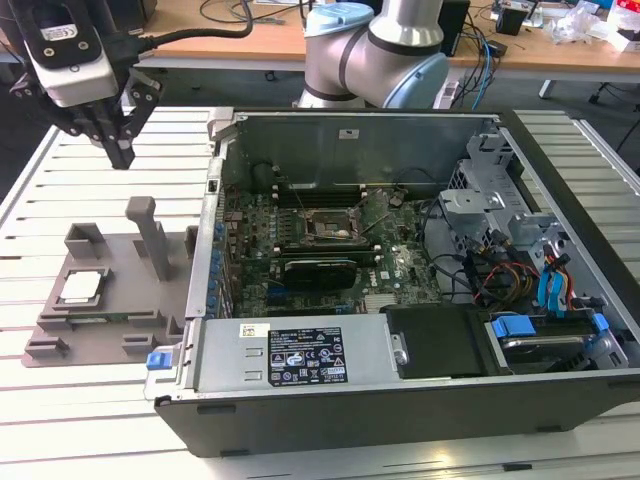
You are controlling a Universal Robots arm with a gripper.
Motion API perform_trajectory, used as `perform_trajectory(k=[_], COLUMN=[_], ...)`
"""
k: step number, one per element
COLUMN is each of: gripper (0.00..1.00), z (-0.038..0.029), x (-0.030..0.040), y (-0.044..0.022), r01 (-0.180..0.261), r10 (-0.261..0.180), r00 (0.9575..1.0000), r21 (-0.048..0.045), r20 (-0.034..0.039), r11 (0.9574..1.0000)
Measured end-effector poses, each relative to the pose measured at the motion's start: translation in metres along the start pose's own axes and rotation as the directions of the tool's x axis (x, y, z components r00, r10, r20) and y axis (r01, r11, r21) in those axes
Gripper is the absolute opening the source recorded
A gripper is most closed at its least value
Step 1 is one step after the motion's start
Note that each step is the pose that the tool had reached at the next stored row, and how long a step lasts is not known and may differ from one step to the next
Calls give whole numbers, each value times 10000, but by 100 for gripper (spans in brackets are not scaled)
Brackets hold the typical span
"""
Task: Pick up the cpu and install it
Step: 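Reach for the cpu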
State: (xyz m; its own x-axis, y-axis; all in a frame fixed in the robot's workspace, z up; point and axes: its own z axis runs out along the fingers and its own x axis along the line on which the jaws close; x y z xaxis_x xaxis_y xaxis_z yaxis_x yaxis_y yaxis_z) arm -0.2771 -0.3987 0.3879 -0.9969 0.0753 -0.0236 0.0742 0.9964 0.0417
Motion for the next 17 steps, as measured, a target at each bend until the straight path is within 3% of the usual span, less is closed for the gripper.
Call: perform_trajectory(k=[17], gripper=[11], z=[0], x=[306], y=[-23], r01=[1], r10=[-1], r00=[10000], r21=[1], r20=[-1], r11=[10000])
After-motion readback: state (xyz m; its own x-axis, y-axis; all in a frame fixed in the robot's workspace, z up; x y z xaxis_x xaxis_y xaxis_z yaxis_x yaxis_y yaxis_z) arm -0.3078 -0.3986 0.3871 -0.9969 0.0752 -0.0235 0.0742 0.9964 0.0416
